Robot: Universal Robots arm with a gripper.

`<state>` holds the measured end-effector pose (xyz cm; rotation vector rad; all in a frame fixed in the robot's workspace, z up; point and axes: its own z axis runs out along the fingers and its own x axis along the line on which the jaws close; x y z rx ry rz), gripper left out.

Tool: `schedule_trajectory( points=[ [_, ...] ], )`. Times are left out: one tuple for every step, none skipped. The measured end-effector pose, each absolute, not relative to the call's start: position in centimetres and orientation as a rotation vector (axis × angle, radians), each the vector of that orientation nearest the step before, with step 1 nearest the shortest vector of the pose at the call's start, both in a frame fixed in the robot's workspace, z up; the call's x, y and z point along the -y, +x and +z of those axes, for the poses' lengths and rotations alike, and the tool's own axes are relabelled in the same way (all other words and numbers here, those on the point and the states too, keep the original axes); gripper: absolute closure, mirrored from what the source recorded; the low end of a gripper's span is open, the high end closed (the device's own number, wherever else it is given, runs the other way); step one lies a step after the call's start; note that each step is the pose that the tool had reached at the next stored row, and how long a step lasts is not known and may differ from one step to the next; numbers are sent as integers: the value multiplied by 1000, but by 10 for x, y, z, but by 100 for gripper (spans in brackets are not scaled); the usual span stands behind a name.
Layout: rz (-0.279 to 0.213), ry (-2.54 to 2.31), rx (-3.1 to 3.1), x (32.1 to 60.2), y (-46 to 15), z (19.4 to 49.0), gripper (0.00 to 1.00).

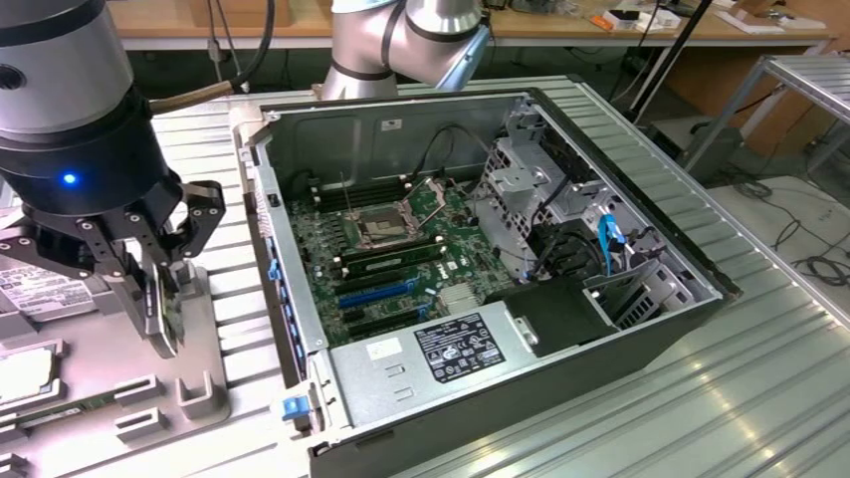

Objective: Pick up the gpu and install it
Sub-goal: 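Pick up the gpu and move the gpu toward the slot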

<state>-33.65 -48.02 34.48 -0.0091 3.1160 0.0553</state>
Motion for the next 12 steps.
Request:
schedule_trajectory(
  points=[
    [55,-9,-3116,480,-336,345,73],
    [55,-9,-3116,480,-336,345,73],
    [55,-9,-3116,480,-336,345,73],
    [55,-9,-3116,480,-336,345,73],
    [55,-9,-3116,480,-337,346,73],
    [55,-9,-3116,480,-336,346,73],
    [55,-9,-3116,480,-336,347,73],
    [55,-9,-3116,480,-336,348,73],
    [55,-9,-3116,480,-336,350,73],
    [55,-9,-3116,480,-336,351,73],
    [55,-9,-3116,480,-336,352,73],
    [55,-9,-3116,480,-337,354,73]
  ],
)
